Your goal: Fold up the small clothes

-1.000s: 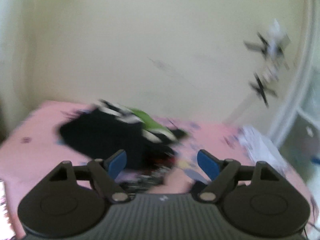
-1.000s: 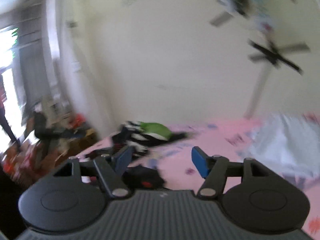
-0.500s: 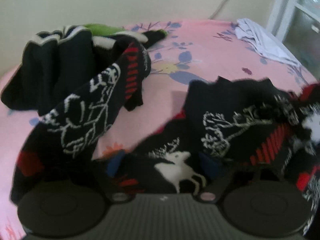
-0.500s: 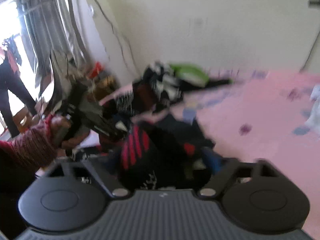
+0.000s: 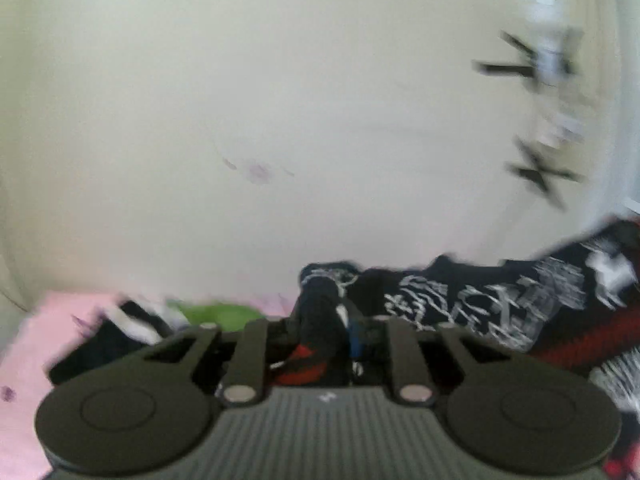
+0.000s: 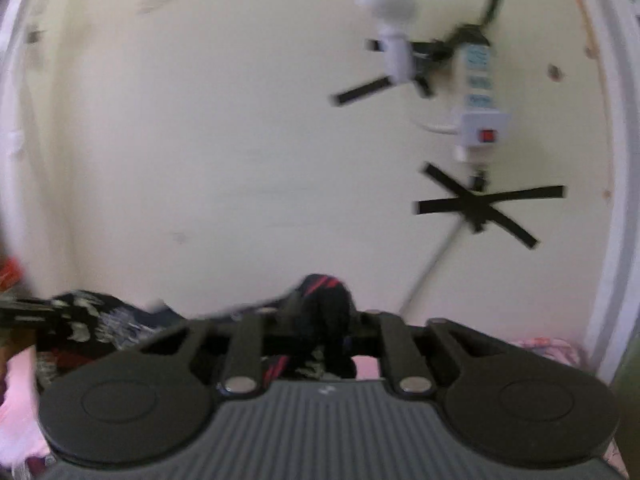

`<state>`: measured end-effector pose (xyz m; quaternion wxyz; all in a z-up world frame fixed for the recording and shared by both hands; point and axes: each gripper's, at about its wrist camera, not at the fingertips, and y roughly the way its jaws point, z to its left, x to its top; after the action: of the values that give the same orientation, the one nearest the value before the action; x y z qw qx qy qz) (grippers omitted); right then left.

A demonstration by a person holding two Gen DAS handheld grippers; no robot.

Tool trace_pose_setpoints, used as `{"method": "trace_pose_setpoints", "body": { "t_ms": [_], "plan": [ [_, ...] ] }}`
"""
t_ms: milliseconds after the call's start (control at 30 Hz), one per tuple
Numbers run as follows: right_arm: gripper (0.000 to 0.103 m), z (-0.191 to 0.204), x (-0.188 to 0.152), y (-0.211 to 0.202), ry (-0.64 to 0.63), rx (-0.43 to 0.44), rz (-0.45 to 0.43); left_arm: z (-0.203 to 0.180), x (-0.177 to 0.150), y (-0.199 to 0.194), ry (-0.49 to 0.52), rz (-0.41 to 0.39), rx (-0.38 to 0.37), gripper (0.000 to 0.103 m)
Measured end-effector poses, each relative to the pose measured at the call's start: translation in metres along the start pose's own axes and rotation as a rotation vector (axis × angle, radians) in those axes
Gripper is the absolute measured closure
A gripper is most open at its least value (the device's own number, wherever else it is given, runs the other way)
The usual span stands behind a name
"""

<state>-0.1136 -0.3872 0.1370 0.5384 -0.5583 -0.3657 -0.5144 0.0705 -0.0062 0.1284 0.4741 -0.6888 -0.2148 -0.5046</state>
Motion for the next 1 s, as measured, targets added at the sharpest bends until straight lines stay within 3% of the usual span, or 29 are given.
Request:
{"method": "trace_pose_setpoints", "body": {
  "t_ms": [33,67,133,200,300,367,467,600,633,667,700,733,767,800,833,900,967,1000],
  "plan": [
    [0.029,0.003,-0.005,0.015,0.006,-0.022,0.037,-0.004,0.003,0.014,-0.001,0.033,0.030,0.050],
    [0.027,0.003,-0.012,0.026,-0.004,-0.035,0.082,-0.008,0.003,0.027,0.013,0.086,0.034,0.044],
    [0.031,0.005,-0.032,0.030,-0.040,-0.047,0.130,-0.008,-0.009,0.038,0.033,0.162,0.051,0.049],
    [0.030,-0.003,-0.057,0.008,-0.012,0.001,0.139,0.002,-0.028,0.018,0.062,0.169,0.037,0.048],
    [0.029,-0.025,-0.103,-0.034,0.093,0.113,0.175,0.019,-0.061,-0.028,0.096,0.174,-0.021,0.035],
    [0.030,-0.034,-0.133,-0.054,0.164,0.158,0.239,0.027,-0.087,-0.061,0.131,0.196,-0.060,0.012],
    [0.029,-0.038,-0.165,-0.066,0.232,0.183,0.317,0.036,-0.119,-0.088,0.158,0.261,-0.060,0.009],
    [0.028,-0.020,-0.192,-0.058,0.283,0.274,0.394,0.058,-0.156,-0.100,0.081,0.392,-0.041,0.005],
    [0.040,-0.010,-0.192,-0.059,0.265,0.288,0.383,0.063,-0.164,-0.103,0.041,0.426,-0.048,0.006],
    [0.059,-0.003,-0.192,-0.054,0.253,0.320,0.396,0.068,-0.169,-0.106,0.003,0.446,-0.064,0.012],
    [0.088,0.005,-0.188,-0.047,0.259,0.352,0.407,0.075,-0.174,-0.112,-0.033,0.461,-0.091,0.018],
    [0.087,0.013,-0.176,-0.036,0.271,0.368,0.402,0.077,-0.178,-0.116,-0.053,0.471,-0.120,0.038],
    [0.088,0.022,-0.165,-0.027,0.272,0.385,0.390,0.074,-0.180,-0.118,-0.061,0.475,-0.141,0.064],
    [0.088,0.033,-0.152,-0.017,0.270,0.405,0.368,0.071,-0.181,-0.119,-0.056,0.471,-0.138,0.075],
    [0.091,0.044,-0.140,-0.005,0.267,0.421,0.346,0.067,-0.181,-0.119,-0.044,0.457,-0.111,0.092],
    [0.100,0.068,-0.119,0.022,0.246,0.434,0.306,0.068,-0.179,-0.116,-0.058,0.429,-0.076,0.094],
    [0.098,0.092,-0.108,0.056,0.215,0.413,0.298,0.079,-0.176,-0.111,-0.117,0.401,-0.042,0.094],
    [0.087,0.102,-0.108,0.072,0.188,0.378,0.319,0.083,-0.176,-0.110,-0.137,0.391,-0.002,0.094]
  ]
}}
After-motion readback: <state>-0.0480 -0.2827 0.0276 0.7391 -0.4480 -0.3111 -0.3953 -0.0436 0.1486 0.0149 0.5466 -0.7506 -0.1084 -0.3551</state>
